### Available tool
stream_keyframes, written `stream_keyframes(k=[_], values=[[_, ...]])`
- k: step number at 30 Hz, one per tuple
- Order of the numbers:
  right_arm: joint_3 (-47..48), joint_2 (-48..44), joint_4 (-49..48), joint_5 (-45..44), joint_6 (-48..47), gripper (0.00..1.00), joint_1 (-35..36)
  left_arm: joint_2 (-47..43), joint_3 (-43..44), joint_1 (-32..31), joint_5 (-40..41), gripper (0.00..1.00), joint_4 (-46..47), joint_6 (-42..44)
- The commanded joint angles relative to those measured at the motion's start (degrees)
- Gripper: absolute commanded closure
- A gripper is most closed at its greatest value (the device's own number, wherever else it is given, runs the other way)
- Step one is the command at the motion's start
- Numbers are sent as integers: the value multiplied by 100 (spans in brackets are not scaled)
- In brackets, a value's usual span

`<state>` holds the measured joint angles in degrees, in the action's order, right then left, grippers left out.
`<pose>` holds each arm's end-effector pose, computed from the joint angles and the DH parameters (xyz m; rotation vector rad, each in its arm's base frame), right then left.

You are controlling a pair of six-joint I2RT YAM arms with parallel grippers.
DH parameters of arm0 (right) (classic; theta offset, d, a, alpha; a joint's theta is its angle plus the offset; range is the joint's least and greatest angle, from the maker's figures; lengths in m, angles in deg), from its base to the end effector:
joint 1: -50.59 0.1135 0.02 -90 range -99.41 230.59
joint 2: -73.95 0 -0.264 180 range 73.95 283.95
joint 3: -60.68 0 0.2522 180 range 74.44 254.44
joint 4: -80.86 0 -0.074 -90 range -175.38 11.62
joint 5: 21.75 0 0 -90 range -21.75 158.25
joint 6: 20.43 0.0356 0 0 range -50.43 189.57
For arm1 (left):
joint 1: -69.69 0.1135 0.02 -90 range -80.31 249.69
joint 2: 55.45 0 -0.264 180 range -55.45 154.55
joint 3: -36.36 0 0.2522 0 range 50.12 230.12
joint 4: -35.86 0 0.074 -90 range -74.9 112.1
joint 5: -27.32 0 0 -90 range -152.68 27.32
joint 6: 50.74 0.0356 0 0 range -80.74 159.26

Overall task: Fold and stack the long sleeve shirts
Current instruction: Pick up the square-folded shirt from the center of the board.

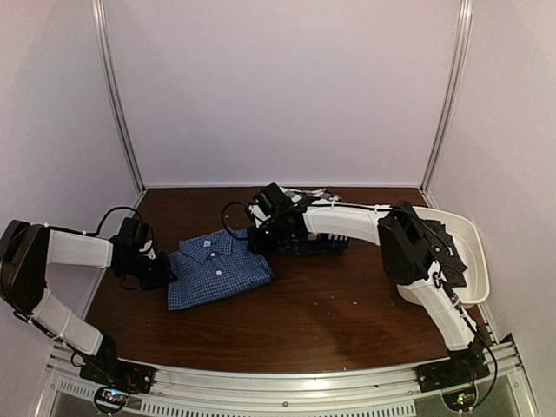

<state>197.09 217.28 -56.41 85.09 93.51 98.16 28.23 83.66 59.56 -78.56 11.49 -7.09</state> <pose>0.3649 0.4145 0.1584 -0.6709 2.5163 0.8707 0.2413 -0.0530 0.1319 -0.7576 2.6376 -0.6756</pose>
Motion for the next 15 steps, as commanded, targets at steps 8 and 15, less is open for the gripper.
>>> stream_keyframes(k=[8,15], values=[[179,-568,-51,155,47,100,123,-1147,739,-122,322,100,-981,-104],[163,-1021,-74,329,122,100,216,-1643,1178,-277,650,100,-1736,-43]])
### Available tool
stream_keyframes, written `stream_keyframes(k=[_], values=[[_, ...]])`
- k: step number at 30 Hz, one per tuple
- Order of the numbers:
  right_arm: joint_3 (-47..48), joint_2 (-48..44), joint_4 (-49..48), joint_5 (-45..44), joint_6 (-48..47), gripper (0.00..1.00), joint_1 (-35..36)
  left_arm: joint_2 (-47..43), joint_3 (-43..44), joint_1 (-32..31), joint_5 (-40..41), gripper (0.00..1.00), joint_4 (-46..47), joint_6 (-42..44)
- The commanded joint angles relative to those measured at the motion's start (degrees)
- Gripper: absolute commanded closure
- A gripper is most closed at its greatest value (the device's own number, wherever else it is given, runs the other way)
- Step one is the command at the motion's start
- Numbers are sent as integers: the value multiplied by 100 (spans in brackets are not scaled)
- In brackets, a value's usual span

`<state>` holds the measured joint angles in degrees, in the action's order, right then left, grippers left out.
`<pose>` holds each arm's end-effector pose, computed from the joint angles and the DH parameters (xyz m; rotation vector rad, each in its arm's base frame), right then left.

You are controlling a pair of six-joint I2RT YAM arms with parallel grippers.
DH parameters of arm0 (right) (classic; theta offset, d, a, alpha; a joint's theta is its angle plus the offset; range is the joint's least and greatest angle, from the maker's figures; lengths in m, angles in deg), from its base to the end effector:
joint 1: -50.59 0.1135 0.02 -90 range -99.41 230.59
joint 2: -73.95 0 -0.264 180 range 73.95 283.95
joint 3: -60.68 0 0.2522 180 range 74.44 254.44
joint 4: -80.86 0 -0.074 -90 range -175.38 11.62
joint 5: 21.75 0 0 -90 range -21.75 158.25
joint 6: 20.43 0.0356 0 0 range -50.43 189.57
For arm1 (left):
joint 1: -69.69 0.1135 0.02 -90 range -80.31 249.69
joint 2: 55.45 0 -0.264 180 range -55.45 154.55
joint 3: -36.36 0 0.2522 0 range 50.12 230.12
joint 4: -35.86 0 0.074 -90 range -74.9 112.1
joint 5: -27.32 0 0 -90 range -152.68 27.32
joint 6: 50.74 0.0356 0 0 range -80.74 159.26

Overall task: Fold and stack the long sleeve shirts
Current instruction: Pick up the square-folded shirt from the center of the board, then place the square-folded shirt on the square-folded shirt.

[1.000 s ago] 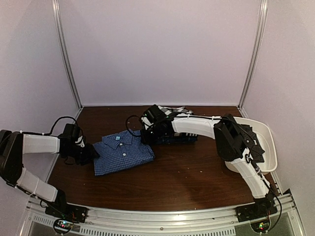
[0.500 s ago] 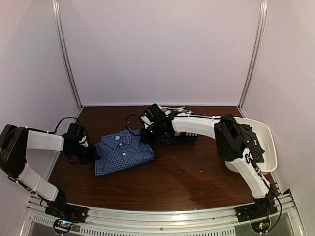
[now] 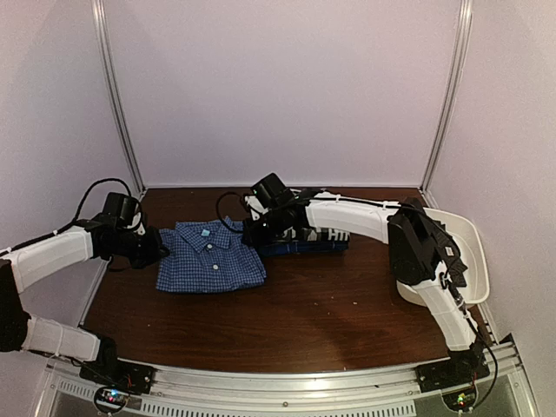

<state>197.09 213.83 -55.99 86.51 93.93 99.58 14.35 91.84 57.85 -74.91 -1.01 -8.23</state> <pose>0.3510 0.4206 0.1900 -0.7054 2.4645 0.9375 0.2347 -0.0569 0.2141 -0.6944 2.4766 -0.6874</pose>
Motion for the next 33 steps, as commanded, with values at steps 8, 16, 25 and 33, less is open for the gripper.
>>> stream_keyframes(k=[8,16,25,33], values=[[337,-1214,39,274,72,100,-5,-433,1313,-348,225,100,-872,126],[16,-1905,429,-84,-242,100,-485,466,2589,-802,-210,100,-595,210],[-1276,-2808,331,-390,-529,100,-1474,2515,4505,-1667,-272,100,-78,186],[-1906,-3055,246,-545,-731,100,-2274,4352,6450,-2063,-524,100,-11,46]])
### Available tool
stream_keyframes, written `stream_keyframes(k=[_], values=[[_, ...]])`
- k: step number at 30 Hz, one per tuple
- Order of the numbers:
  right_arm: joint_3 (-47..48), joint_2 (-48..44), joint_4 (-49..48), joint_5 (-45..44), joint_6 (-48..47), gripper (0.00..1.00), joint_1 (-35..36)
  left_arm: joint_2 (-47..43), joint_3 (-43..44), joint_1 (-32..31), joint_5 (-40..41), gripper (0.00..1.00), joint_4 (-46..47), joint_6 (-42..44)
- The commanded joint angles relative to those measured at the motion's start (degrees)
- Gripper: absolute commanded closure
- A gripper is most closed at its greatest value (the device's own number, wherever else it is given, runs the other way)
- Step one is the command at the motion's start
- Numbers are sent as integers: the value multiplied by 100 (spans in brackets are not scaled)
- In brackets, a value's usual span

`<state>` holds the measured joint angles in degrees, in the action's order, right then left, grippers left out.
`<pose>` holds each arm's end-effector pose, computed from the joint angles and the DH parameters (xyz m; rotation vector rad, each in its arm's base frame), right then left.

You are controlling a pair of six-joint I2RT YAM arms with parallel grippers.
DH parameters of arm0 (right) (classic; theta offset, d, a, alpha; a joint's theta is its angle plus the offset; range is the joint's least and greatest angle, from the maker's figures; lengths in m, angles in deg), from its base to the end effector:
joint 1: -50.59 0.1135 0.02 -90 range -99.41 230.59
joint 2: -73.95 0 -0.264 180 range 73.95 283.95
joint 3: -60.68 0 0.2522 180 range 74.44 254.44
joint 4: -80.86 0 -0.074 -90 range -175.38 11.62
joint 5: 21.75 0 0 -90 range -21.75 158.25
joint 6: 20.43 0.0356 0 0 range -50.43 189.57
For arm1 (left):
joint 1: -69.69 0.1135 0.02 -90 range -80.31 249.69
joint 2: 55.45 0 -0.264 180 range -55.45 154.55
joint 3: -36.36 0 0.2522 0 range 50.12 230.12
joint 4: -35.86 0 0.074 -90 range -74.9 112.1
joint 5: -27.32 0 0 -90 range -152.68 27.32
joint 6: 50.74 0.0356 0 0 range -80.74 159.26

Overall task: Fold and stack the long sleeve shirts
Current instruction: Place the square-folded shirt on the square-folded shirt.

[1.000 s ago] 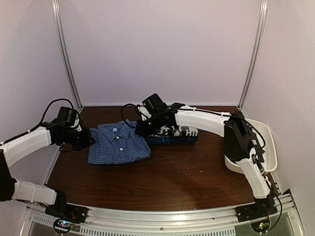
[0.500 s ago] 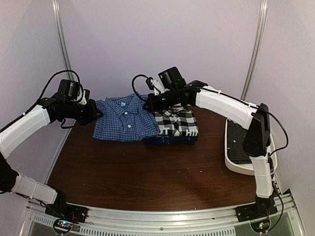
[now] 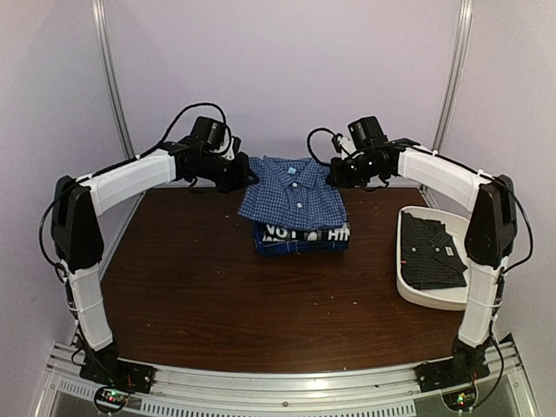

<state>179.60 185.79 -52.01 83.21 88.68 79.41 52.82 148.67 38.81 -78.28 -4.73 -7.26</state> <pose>0.3911 0.2257 0.3199 -0.3414 2.3249 0.7251 0.3739 -0.2347 0.3175 -0.1614 2.3826 -1.0047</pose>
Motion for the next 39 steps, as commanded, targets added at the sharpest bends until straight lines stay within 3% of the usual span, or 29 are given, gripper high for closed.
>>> stream_keyframes(k=[1,8,21,26,34,39], values=[[-182,-227,-158,-202,-218,100,-327,680,942,-171,-242,100,355,-87],[-385,-58,-289,-95,-291,100,-677,1449,1410,-181,-450,100,368,-247],[-633,722,-480,-81,-290,99,-832,1736,442,-122,60,100,344,-246],[-620,810,-424,-205,-320,85,-834,1940,258,-103,171,100,354,-222],[-783,603,-387,-692,-126,44,-838,1852,335,-99,194,100,353,-111],[-1023,294,-421,-1186,48,38,-909,1648,375,-87,319,92,316,-12]])
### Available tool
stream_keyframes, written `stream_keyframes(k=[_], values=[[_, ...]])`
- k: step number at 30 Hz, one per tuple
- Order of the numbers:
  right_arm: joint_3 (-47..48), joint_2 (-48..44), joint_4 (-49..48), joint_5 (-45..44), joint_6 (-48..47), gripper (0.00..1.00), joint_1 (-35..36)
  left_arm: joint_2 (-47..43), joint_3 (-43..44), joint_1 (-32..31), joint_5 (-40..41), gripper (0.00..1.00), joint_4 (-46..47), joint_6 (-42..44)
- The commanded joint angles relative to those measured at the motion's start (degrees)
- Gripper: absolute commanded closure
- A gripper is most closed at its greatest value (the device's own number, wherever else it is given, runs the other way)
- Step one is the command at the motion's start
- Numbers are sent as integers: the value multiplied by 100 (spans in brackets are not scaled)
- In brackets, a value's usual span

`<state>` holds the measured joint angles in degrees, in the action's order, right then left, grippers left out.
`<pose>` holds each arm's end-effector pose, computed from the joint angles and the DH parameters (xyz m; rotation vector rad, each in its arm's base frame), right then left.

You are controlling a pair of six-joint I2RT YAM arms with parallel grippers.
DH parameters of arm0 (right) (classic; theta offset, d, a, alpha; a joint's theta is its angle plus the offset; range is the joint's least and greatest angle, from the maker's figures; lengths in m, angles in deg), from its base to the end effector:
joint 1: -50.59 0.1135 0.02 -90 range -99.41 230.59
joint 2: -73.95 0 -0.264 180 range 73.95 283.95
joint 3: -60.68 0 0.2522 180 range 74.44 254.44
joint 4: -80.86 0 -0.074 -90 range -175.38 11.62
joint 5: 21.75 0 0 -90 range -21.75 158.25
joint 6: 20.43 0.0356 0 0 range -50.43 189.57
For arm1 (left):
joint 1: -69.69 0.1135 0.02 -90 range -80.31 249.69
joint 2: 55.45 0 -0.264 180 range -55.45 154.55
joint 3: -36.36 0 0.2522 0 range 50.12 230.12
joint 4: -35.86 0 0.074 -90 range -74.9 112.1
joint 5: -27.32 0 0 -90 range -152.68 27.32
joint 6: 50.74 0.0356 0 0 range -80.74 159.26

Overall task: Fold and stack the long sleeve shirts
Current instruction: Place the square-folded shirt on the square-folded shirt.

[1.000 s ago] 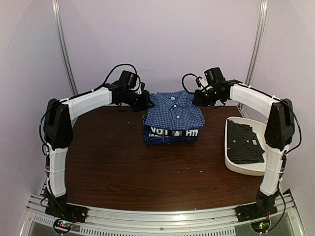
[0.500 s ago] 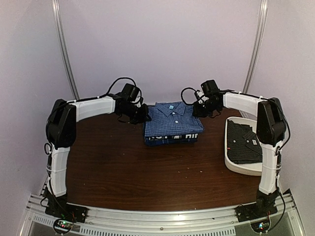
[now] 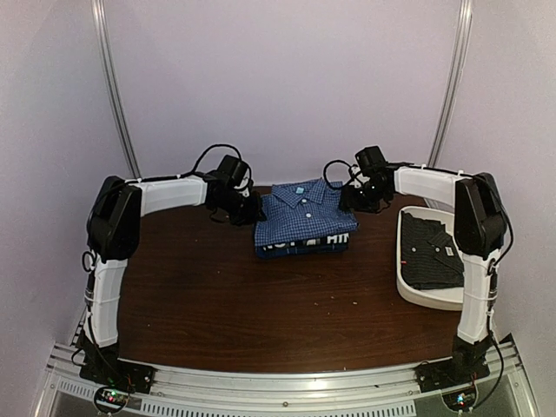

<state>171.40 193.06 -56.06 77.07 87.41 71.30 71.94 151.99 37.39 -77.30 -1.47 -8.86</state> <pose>0.4339 0.1699 0.2219 -0.1308 2.5128 0.4733 0.4163 -0.2738 0.1899 -0.2359 2.6074 -0.8859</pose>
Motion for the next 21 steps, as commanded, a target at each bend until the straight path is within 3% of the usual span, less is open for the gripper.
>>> stream_keyframes(k=[1,10,15,21], values=[[-272,-505,-57,-606,196,38,-117,-300,40,56,235,90,-30,167],[-1060,-1396,-349,-577,202,36,-94,-842,-281,171,501,50,-105,347],[-1402,-1729,-319,-544,207,36,129,-1220,-656,277,600,44,-83,378],[-1937,-2240,-374,-799,396,33,996,-1744,-1376,481,556,43,85,378]])
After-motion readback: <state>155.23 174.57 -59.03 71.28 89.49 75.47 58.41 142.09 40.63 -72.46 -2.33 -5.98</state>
